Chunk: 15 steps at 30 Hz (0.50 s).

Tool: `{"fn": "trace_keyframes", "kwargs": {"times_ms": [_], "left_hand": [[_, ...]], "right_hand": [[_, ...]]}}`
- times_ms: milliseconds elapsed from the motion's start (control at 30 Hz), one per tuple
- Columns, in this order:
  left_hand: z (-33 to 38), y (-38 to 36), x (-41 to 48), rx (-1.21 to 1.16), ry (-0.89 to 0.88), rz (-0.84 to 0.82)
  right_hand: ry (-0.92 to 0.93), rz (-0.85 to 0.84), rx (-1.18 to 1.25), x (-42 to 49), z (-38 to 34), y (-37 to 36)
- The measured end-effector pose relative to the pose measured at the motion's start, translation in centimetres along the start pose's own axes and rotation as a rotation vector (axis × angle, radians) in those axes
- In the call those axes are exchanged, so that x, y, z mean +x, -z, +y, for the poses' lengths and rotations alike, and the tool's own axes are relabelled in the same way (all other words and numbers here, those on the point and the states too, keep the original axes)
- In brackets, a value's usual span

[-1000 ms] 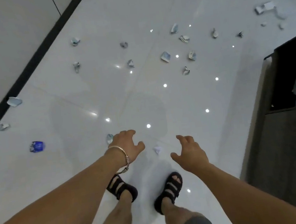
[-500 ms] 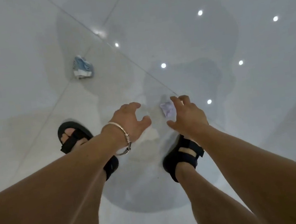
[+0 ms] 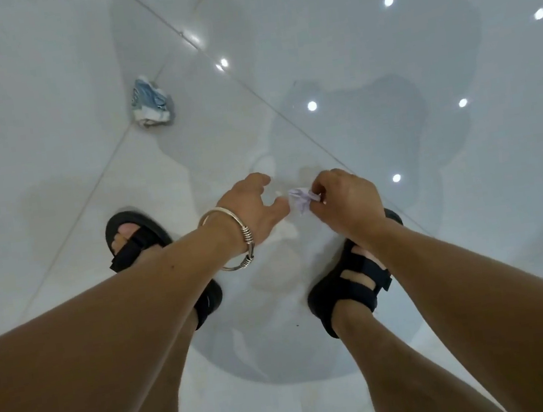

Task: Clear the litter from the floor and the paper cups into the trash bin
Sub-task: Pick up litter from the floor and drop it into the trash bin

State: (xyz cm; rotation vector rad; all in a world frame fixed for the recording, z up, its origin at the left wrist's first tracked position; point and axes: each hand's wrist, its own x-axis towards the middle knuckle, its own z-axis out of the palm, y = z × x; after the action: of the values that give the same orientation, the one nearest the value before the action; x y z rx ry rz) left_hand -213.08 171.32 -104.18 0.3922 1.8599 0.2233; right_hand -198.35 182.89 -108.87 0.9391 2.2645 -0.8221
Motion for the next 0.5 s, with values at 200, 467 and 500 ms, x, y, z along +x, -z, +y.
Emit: {"fn": "trace_keyframes", "kwargs": {"times_ms": [200, 467, 500], "left_hand": [[2.1, 5.4, -4.1, -0.052, -0.119, 0.011], [0.9, 16.0, -11.1, -0.164, -0.244, 0.138], [0.0, 17.3, -11.7, -0.192, -0.225, 0.159]], "right_hand": [[0.23, 0.088, 0.208, -2.0, -7.3, 7.1], [0.357, 0.074, 0.177, -3.3, -17.6, 16.0], [0.352, 0.032, 0.129, -3.1, -18.8, 16.6]]}}
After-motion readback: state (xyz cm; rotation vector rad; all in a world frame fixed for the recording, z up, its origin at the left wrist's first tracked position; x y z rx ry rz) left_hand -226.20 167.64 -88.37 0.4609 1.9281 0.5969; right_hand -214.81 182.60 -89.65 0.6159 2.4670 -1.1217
